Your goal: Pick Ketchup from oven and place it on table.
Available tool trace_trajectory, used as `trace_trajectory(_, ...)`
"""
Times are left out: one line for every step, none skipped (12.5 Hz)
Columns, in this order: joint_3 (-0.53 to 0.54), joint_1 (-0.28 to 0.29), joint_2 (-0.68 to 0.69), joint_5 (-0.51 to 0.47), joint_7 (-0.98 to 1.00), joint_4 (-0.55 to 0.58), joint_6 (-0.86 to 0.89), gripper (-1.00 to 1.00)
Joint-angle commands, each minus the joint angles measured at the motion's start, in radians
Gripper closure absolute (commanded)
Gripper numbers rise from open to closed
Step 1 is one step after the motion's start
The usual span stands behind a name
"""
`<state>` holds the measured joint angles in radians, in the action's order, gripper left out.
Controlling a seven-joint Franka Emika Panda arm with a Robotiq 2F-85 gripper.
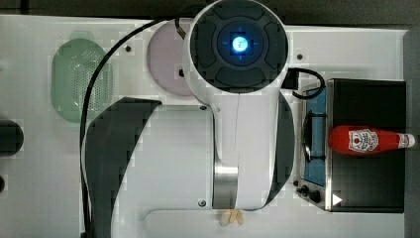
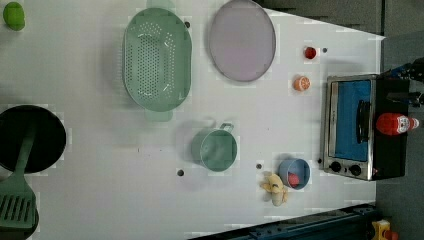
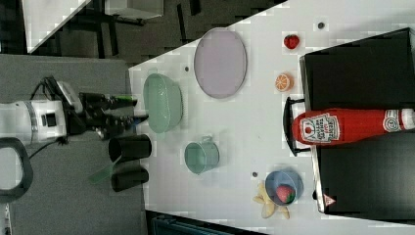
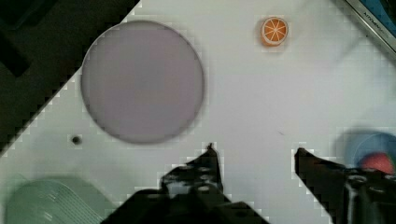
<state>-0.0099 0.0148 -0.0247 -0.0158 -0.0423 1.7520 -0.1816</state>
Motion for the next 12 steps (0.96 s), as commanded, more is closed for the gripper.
trace_trajectory(-0.038, -0.04, -0.3, 0.025, -0.001, 0.106, 0.179, -0.58)
trace_trajectory(-0.038, -0.04, -0.3, 0.025, -0.001, 0.106, 0.178, -0.8)
trace_trajectory(-0.04, -0.04, -0.3, 0.026, -0.001, 0.106, 0.177, -0.99)
trace_trajectory(-0.049, -0.043, -0.299, 0.03, -0.001, 0.106, 0.174, -1.0)
trace_trajectory(-0.065, -0.048, -0.298, 0.037, -0.001, 0.106, 0.167, -1.0)
trace_trajectory(-0.088, -0.056, -0.294, 0.044, -0.001, 0.106, 0.15, -1.0)
trace_trajectory(-0.117, -0.065, -0.286, 0.048, -0.001, 0.106, 0.131, -1.0)
trace_trajectory(-0.151, -0.075, -0.274, 0.048, -0.001, 0.105, 0.101, -1.0)
trace_trajectory(-0.192, -0.088, -0.256, 0.048, -0.001, 0.105, 0.076, -1.0)
trace_trajectory(-0.234, -0.098, -0.233, 0.048, -0.001, 0.105, 0.064, -1.0)
trace_trajectory(-0.278, -0.105, -0.206, 0.048, -0.001, 0.104, 0.052, -1.0)
trace_trajectory(-0.323, -0.109, -0.174, 0.048, -0.001, 0.103, 0.033, -1.0)
